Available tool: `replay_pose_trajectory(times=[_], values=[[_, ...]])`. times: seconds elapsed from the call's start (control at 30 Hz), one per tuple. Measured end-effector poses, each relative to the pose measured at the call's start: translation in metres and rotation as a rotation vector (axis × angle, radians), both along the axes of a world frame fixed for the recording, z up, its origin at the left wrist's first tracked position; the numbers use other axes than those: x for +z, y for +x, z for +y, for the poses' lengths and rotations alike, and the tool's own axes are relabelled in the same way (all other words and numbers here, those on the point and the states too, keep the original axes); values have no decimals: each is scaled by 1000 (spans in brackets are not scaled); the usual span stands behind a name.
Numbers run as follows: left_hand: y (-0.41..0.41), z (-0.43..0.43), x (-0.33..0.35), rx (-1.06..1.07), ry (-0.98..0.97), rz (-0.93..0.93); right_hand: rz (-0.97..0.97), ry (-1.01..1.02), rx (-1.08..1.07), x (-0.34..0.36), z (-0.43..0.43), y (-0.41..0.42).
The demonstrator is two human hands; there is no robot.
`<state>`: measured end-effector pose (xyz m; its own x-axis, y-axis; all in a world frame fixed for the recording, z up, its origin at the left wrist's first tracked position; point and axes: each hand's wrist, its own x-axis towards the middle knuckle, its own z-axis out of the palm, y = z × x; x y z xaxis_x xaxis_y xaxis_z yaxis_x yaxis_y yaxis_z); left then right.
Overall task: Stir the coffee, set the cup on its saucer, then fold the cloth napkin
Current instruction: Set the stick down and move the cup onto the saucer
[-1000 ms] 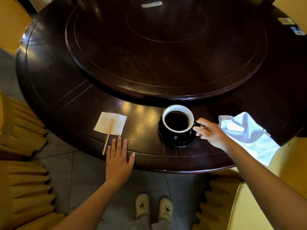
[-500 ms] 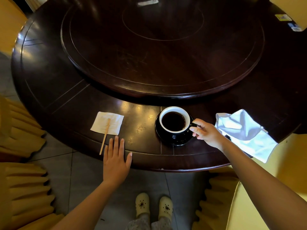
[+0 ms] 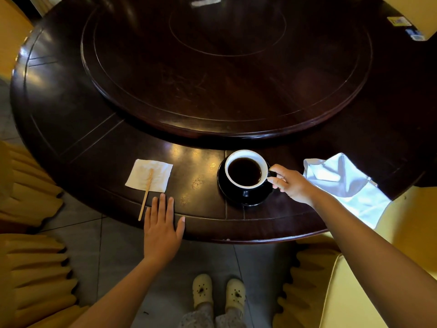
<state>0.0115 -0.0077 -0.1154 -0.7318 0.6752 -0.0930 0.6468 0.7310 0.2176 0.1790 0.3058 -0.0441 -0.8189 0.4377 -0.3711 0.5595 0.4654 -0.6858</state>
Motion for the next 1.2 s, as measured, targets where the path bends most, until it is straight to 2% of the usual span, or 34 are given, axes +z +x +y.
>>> replay_pose_trajectory(times=[0.3, 0.7, 1.2], values=[[-1, -1, 0, -12, -4, 14, -66, 135, 90, 7, 4, -3], [-1, -1, 1, -19, 4, 6, -78, 130, 87, 6, 2, 3], [0, 6, 11, -43, -54, 3, 4, 70, -83, 1, -6, 9]])
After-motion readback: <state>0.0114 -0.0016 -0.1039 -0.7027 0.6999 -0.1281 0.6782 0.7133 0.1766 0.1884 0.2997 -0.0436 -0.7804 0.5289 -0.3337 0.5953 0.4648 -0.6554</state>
